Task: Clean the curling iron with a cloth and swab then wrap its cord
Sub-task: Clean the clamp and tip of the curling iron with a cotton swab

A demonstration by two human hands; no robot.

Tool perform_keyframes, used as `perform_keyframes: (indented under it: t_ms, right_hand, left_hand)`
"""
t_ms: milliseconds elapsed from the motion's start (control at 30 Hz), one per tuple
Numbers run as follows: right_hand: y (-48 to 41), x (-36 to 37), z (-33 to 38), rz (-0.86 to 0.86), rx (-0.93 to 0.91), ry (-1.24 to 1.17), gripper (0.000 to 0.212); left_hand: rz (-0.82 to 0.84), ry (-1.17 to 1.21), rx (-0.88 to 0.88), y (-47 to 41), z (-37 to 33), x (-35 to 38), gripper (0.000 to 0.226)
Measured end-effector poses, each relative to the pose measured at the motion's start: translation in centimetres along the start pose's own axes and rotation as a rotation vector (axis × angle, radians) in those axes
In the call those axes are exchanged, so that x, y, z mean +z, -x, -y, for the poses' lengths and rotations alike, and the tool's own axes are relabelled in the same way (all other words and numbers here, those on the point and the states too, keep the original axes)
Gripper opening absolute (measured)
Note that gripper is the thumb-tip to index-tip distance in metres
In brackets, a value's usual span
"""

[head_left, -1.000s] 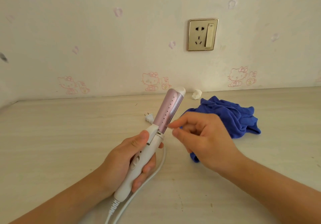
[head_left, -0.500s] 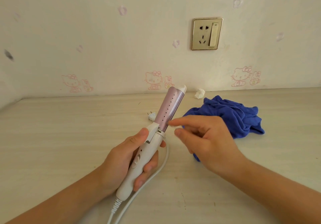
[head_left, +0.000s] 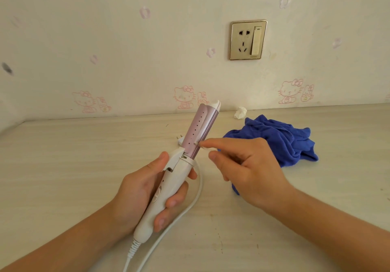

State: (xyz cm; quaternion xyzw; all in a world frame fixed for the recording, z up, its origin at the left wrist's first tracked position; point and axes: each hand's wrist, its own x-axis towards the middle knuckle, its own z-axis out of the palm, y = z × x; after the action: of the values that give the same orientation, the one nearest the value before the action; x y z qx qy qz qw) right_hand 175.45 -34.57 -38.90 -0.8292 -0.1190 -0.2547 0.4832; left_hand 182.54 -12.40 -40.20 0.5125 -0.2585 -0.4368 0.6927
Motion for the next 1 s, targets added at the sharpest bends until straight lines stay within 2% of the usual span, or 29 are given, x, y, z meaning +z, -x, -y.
perform_keyframes:
  t_ms: [233, 400, 500, 733, 900, 1000]
  right_hand:
    - [-1.6, -2.3, -0.7, -0.229, 0.073, -0.034, 0.037]
    - [0.1, -0.1, 0.1, -0.02, -0.036, 0.03, 0.032]
    - [0.0, -0.2, 0.0, 0.011, -0.03, 0.061, 0.031]
    - [-1.9, -2.8, -0.7, -0.254, 0.102, -0.006, 0.032]
    - [0.5, 0.6, 0.6, 0.015, 0.001, 0.045, 0.032]
    - [0.0, 0.1, 0.4, -0.002, 0.015, 0.056, 0.029]
  left_hand:
    - [0.058, 0.023, -0.041, -0.3, -0.3, -0.2, 0.068]
    - [0.051, 0.058, -0.038, 0.0, -0.3, -0.4, 0.068]
    - [0.051, 0.05, -0.039, -0.2, -0.3, -0.4, 0.068]
    - [0.068, 0.007, -0.041, -0.4, -0.2, 0.1, 0.067]
    - [0.003, 0.021, -0.012, -0.2, -0.2, 0.3, 0.062]
    - [-0.034, -0.022, 0.009, -0.2, -0.1, 0.6, 0.066]
